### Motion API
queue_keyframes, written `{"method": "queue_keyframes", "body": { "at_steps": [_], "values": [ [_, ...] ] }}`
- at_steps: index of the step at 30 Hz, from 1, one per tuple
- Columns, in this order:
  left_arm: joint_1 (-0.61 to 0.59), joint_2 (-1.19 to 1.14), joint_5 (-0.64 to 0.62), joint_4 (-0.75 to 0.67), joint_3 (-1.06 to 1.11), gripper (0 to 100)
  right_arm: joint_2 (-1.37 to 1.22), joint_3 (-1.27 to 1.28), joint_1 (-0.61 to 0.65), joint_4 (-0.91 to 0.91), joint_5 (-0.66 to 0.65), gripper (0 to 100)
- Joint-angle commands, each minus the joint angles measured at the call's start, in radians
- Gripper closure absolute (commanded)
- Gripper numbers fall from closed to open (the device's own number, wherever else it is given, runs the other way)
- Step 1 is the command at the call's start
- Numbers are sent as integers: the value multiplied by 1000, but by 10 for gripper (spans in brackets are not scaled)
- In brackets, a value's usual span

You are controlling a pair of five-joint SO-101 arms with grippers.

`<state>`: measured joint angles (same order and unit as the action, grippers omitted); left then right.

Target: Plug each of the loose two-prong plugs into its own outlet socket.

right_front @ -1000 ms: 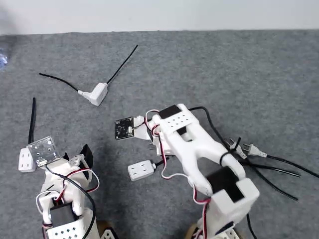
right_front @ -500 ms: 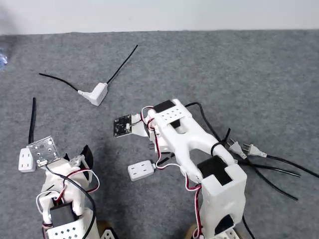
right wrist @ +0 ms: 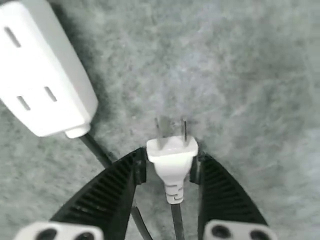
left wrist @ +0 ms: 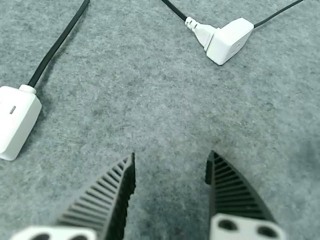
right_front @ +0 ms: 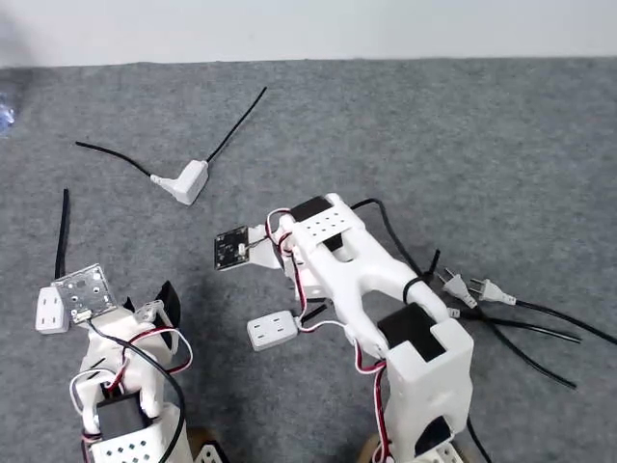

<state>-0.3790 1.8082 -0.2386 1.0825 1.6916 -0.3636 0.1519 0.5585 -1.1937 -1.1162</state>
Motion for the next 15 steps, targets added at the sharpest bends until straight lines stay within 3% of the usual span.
{"method": "queue_keyframes", "body": {
  "at_steps": [1, 8, 15],
  "values": [
    [8, 11, 8, 0, -10, 784, 2, -28, 44, -16, 12, 848],
    [8, 11, 8, 0, -10, 784, 1, -31, 36, -22, 5, 920],
    [8, 11, 8, 0, -10, 784, 2, -32, 1, -25, 3, 919]
  ]
}}
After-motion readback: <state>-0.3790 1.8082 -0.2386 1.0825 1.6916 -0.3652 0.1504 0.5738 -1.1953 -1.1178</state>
